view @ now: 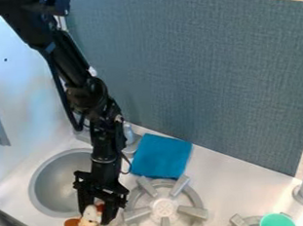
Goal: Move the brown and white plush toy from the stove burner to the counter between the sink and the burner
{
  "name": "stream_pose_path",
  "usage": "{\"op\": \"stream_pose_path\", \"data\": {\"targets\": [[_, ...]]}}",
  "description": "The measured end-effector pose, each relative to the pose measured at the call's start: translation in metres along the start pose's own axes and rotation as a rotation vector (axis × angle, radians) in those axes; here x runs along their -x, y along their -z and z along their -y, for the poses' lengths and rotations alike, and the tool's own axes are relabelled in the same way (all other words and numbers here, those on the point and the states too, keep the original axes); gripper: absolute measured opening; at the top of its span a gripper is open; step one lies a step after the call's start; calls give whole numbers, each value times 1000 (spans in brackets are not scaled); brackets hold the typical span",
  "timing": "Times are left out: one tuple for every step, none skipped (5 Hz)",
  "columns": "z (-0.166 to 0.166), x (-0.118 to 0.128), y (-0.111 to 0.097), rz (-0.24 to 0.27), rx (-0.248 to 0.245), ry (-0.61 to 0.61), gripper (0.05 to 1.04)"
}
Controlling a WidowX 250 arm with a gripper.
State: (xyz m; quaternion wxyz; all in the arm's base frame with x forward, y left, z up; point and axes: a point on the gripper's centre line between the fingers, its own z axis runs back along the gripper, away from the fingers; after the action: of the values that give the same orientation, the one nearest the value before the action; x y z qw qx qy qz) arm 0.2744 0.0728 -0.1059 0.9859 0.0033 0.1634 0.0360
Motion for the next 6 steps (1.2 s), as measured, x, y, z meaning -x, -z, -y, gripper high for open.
{"op": "stream_pose_path", "data": {"targets": [[3,-7,5,2,20,26,788],[9,-6,4,11,29,20,984],[18,2,-36,167,63,40,989],[30,12,-71,306,82,92,993],[42,16,-92,363,50,152,996],[55,21,-91,324,1,191,996]]}}
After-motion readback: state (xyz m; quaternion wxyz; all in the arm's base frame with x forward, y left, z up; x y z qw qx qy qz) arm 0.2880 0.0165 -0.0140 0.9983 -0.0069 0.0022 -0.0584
